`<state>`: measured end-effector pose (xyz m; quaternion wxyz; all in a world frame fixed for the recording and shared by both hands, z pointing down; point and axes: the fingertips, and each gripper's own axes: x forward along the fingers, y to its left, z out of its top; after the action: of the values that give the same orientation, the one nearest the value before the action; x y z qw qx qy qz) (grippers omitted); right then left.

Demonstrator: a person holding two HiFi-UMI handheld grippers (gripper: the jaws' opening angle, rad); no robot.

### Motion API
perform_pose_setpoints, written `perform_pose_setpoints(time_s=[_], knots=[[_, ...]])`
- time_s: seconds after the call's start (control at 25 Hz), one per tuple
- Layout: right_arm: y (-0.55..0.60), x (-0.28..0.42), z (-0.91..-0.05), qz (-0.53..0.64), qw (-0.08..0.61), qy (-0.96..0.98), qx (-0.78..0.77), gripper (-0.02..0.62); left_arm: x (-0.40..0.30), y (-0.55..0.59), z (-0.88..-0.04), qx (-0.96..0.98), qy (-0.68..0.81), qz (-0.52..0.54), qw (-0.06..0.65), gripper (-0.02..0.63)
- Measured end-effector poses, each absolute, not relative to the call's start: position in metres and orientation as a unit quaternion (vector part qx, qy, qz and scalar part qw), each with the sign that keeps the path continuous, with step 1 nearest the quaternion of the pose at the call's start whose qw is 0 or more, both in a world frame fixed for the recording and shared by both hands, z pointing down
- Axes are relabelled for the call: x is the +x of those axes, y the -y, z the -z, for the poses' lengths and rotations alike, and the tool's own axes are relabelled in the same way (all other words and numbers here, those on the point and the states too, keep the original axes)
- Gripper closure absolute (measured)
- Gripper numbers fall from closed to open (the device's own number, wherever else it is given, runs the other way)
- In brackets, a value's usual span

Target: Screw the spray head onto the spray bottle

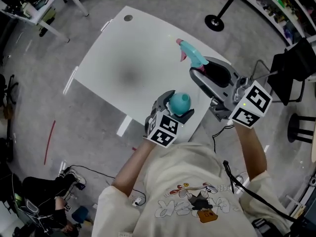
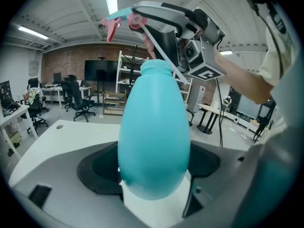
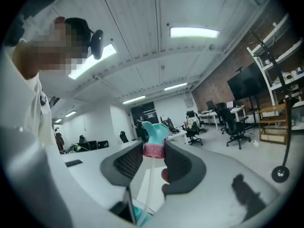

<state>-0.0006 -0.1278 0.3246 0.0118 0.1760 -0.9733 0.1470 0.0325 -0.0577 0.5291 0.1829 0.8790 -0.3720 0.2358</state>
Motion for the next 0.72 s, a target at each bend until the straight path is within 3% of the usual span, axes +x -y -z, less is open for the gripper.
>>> perform_pose_setpoints(time_s=[0.32, 0.72], knots=[[0.107, 0.015, -0.251, -0.087, -0.052, 0.982, 0.161, 0.454, 0.053, 0.047, -0.487, 0.885, 0.347, -0.274, 0.144, 0.201], [0.087, 0.016, -0.239, -0.086, -0.081, 0.984, 0.13, 0.454, 0.063, 0.038, -0.439, 0.902, 0.304, -0.26, 0.163, 0.201]])
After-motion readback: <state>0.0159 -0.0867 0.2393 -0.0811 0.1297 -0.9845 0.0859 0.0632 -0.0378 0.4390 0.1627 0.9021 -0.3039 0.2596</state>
